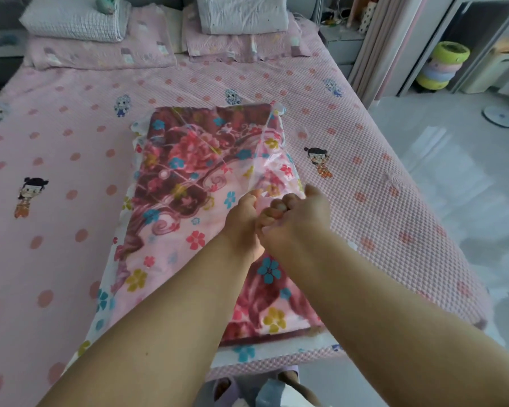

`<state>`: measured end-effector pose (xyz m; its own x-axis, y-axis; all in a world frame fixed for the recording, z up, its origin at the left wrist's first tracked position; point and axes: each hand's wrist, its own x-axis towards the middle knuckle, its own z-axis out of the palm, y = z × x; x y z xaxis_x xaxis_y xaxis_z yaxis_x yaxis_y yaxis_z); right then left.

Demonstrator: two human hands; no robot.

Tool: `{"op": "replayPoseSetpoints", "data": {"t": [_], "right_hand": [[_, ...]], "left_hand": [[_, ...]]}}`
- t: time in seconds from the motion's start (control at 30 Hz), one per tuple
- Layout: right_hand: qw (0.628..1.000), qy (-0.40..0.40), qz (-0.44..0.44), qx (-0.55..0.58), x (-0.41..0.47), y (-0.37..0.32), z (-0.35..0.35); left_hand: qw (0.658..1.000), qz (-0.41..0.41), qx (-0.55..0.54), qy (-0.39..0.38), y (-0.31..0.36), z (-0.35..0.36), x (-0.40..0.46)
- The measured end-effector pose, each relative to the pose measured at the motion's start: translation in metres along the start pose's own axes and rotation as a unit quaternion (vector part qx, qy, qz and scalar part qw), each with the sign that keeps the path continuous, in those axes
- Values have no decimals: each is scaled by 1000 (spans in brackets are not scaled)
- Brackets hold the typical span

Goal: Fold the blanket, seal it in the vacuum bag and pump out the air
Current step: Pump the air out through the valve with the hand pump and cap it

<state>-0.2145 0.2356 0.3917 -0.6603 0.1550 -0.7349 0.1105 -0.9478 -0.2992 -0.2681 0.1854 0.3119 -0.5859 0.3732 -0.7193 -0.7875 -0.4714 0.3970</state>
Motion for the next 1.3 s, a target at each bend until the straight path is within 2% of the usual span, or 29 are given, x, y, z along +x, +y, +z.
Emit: {"op": "replayPoseSetpoints", "data": {"t": [0.1,0.2,0.27,0.37,0.43,0.53,0.6,0.67,0.7,0.77,0.8,0.9,0.97,1.03,1.1,1.13,1.2,1.3], "right_hand": [[998,-51,7,-33,-15,0,-13],[991,-115,35,-63,-47,-7,-41],[994,-97,30,-34,-36,-8,-34],[1000,3,-11,-19,-1,3,-1],[999,-17,-16,-36,-3,5,-4],[993,-100,35,-58,-40,-5,-33],[991,-109,34,-68,-44,-7,-40],[998,-60,21,-17,-21,-4,-26],[1000,-17,5,-15,-7,0,-15],[1000,16,-7,-15,8,6,2],[1000,4,-10,-24,6,7,-2],[997,-70,34,-29,-22,-1,-27],[995,-82,39,-43,-31,-2,-36],[998,-53,25,-11,-16,-2,-23],[1000,2,0,-17,0,2,-3],[1000,4,-4,-20,1,4,1],[999,-32,7,-34,-11,3,-12],[992,-105,36,-59,-42,0,-40]], "left_hand": [[999,-5,36,21,1,-6,4],[993,51,82,60,-2,-12,8],[996,37,70,40,-3,-10,9],[1000,-2,11,-2,-2,-4,2],[1000,-1,15,-4,0,-3,0],[993,54,87,56,-1,-9,3],[993,54,83,59,-2,-11,6],[998,21,58,32,-2,-7,2],[999,11,45,17,-2,-5,0],[999,17,29,-3,-3,-6,2],[1000,11,24,-6,-2,-5,1],[995,35,62,64,-1,-7,-2],[992,48,88,74,-1,-9,2],[996,17,74,41,-1,-5,-2],[999,3,45,12,-2,-2,-4],[999,0,33,1,-1,-3,-5],[999,-3,37,16,0,-5,-4],[992,47,94,68,0,-12,0]]}}
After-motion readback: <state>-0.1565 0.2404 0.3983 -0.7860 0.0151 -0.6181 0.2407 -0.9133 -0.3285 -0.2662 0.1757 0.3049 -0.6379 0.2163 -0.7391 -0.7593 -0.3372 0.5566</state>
